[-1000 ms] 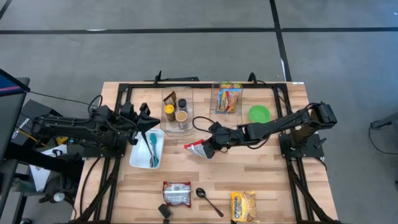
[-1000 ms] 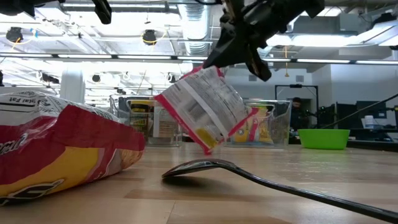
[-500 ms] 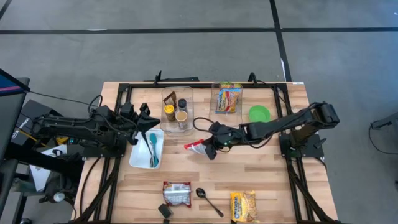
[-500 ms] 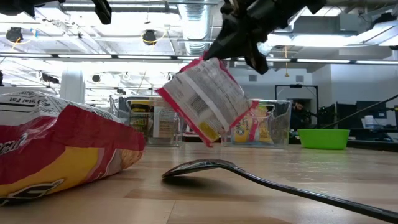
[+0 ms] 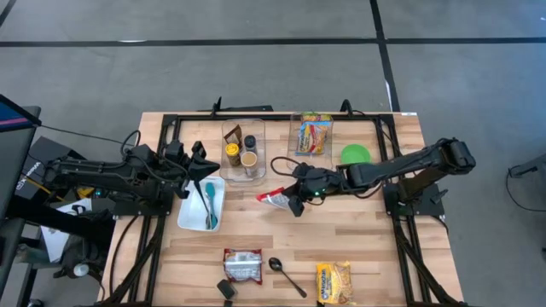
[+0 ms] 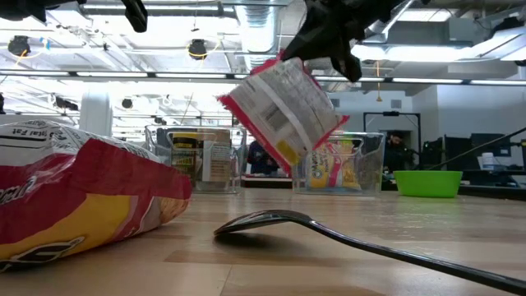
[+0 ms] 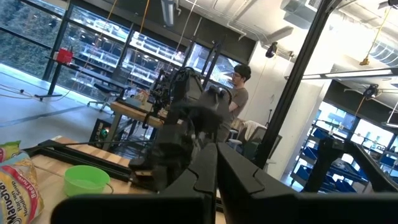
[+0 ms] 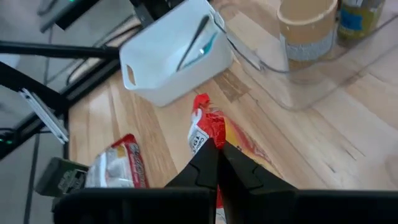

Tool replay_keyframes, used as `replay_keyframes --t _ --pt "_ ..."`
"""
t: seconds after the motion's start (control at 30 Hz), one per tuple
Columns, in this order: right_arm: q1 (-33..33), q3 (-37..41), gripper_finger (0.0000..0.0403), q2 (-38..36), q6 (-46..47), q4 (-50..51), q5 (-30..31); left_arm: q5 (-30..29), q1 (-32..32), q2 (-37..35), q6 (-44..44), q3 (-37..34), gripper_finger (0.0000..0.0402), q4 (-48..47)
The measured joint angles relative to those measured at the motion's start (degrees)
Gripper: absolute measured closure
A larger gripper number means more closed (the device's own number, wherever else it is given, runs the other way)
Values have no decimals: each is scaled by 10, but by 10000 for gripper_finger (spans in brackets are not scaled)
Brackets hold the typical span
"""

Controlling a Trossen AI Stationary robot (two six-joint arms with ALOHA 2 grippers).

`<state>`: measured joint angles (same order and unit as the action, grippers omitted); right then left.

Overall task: Pick & Place Food Item
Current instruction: Put the red noodle pack into the right transparent bin

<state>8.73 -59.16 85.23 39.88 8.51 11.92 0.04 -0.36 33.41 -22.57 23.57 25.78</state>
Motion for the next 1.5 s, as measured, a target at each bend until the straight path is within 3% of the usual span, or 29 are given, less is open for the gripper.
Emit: replay_keyframes --t 0.57,0.87,1.23,1.5 --pt "-77 0 403 -113 -82 -47 7 0 0 0 0 0 398 0" --pt "-130 0 403 -134 -101 -40 6 0 0 0 0 0 398 0" --pt "-187 0 403 -134 -105 73 6 0 0 0 0 0 398 0" --pt "-212 0 403 -134 -119 100 1 0 0 0 0 0 398 0"
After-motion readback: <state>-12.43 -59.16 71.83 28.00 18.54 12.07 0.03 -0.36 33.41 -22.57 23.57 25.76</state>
